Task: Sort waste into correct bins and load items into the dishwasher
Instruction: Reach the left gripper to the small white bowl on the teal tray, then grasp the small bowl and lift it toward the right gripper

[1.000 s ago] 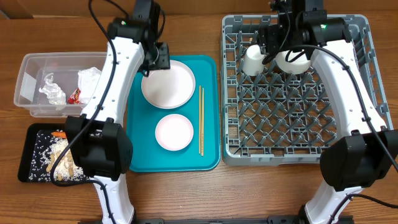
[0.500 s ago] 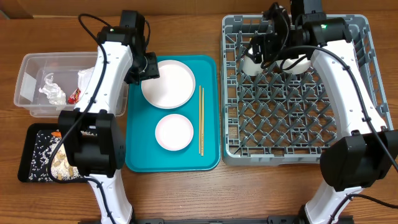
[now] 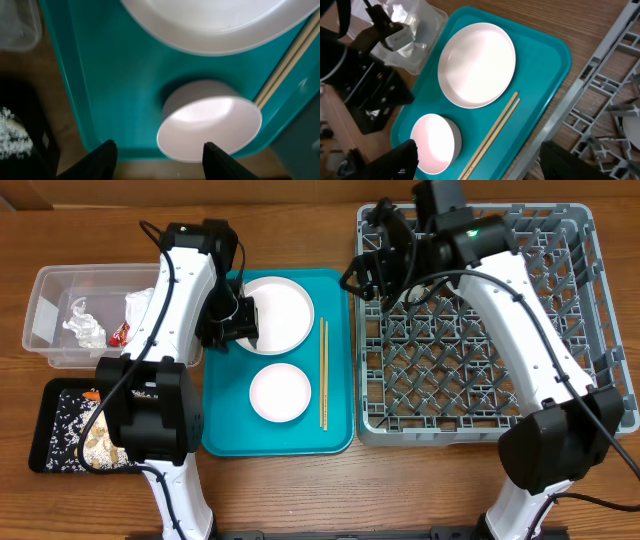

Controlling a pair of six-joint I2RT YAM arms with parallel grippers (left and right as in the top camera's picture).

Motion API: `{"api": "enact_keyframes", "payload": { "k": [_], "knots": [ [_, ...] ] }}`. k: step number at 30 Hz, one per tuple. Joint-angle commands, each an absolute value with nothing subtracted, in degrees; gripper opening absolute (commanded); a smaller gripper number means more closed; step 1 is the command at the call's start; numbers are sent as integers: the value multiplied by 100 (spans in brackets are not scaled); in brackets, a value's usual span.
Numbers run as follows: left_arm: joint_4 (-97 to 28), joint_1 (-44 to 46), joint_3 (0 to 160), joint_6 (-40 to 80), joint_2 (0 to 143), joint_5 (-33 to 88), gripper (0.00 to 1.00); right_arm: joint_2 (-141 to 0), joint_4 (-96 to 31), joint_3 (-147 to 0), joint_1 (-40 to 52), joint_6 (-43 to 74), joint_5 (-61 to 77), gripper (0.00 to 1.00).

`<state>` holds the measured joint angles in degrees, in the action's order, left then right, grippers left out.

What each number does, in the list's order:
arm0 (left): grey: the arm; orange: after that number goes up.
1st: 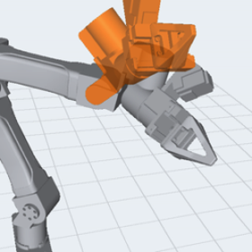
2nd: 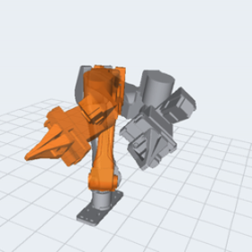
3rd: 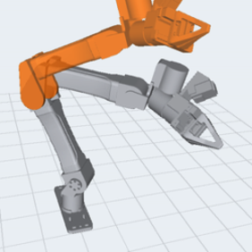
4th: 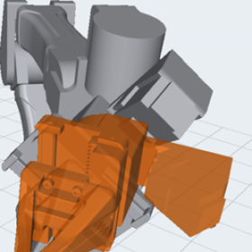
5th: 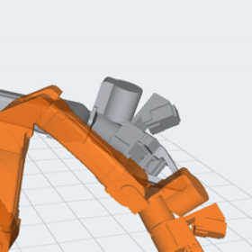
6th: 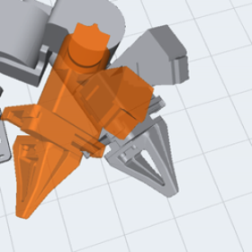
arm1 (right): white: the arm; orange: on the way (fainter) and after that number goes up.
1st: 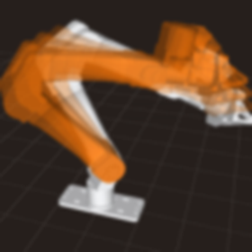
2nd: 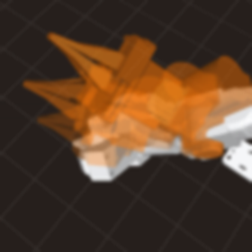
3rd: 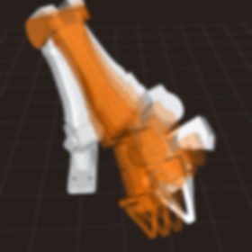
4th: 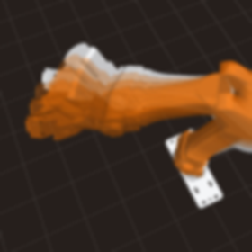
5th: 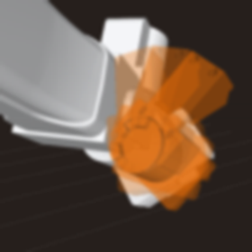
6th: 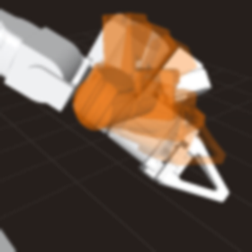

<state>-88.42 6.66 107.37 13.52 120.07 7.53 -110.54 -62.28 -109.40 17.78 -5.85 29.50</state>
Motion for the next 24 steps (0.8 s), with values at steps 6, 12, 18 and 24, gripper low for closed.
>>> {"api": "enact_keyframes", "payload": {
  "k": [6,12,18,24],
  "knots": [
    [-9021,991,10350,1033,12064,845,60,-10855,-6189,-11102,1758,-569,2506,82],
    [-8639,1234,9577,1033,12064,843,60,-10855,-6202,-11102,1745,-572,2427,83],
    [-8156,1238,8949,1210,12064,840,57,-10855,-6178,-11102,1745,-572,2250,83],
    [-7924,1236,8906,1317,12064,620,48,-10855,-6117,-11102,1745,-572,2250,83]
  ]
}}
